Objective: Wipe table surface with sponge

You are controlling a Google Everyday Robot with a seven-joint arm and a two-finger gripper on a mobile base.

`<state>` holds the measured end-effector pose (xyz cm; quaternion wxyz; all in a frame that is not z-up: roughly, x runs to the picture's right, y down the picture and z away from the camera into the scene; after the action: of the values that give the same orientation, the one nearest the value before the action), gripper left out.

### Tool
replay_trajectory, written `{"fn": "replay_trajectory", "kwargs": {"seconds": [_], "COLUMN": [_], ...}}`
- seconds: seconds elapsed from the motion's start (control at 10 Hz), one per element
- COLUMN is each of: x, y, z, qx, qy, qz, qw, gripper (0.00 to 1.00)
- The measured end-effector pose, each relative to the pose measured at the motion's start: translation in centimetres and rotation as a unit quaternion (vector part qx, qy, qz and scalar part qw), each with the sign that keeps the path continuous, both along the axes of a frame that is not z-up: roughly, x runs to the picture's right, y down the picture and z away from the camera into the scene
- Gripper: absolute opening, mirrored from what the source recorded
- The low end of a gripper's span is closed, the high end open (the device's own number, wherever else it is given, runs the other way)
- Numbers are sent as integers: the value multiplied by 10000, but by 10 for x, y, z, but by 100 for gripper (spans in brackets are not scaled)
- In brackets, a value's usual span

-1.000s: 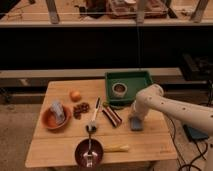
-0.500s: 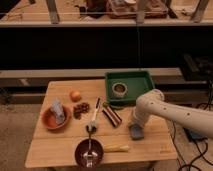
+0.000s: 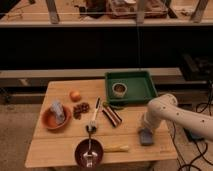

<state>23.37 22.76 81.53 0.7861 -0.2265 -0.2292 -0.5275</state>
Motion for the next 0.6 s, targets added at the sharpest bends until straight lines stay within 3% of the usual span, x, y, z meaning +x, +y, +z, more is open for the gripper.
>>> {"fn": "replay_trajectory", "kwargs": {"seconds": [0.2, 0.6], "x": [26, 43], "y": [-1, -36], "z": [0, 23], "qx": [49, 334], "qy": [275, 554], "qz": [249, 446], "qw": [9993, 9969], "gripper": [0, 0]}}
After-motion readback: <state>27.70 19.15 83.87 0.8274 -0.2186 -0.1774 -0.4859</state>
